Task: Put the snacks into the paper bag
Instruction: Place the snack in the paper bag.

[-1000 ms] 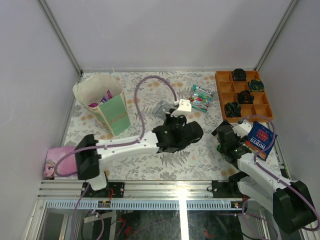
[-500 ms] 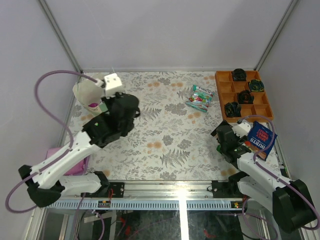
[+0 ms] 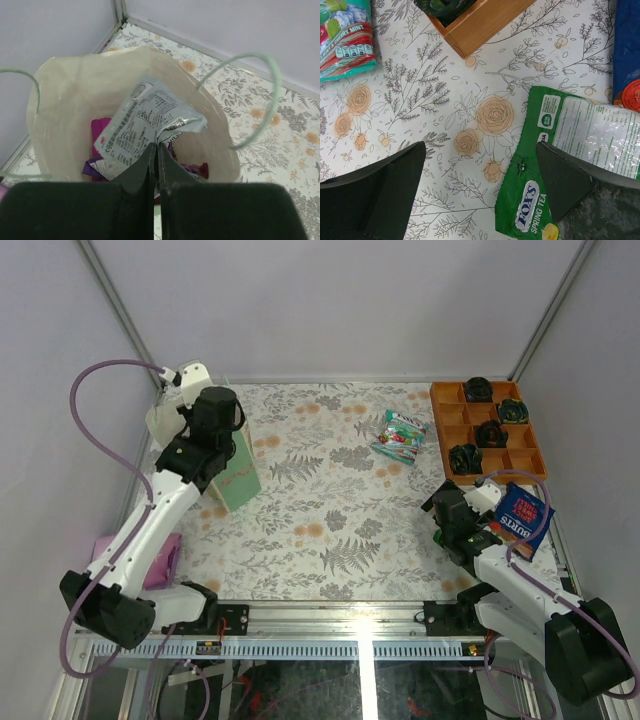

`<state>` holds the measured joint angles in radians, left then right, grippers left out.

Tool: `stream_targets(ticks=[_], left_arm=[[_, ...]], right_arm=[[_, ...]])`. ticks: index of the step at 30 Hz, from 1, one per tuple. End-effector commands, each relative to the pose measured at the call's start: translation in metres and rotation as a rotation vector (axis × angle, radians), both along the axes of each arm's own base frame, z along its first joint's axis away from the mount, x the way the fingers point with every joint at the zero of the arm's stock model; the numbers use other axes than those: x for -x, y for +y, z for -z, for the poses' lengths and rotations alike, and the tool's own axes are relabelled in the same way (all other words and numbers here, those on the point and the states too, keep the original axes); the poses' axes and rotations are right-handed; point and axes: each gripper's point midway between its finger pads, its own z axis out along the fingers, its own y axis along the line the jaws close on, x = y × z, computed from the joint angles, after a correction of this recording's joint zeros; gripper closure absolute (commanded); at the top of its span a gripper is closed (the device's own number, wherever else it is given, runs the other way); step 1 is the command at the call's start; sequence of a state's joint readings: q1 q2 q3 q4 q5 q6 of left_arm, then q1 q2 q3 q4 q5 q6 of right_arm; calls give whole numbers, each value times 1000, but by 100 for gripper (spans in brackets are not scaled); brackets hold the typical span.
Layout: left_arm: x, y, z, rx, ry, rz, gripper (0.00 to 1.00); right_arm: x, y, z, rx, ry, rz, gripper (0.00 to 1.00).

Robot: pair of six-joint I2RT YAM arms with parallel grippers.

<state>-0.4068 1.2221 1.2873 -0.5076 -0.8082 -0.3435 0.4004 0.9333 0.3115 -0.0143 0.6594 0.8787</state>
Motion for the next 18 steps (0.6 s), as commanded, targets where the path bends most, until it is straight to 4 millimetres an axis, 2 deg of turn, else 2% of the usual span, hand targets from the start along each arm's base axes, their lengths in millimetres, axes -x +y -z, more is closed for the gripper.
stream_targets(ticks=[1,6,8,12,16,18], left_arm=[[-21,-2,5,145,-10,70,100],[-16,-5,21,207,9,77,99],[-14,-5,23,217,17,73,82],[-11,-8,22,240,19,83,76],[-7,-6,16,242,7,77,52],[-5,-5,7,243,-13,75,46]], right_arm=[[-12,4,-15,-15,-48,0,1],[-12,5,-15,-18,-48,-3,1],[-12,5,-14,-19,-46,-3,1],[-12,5,-14,-17,-45,-4,1],[-12,5,-15,-20,-48,-3,1],[-12,5,-14,-20,-48,-4,1]])
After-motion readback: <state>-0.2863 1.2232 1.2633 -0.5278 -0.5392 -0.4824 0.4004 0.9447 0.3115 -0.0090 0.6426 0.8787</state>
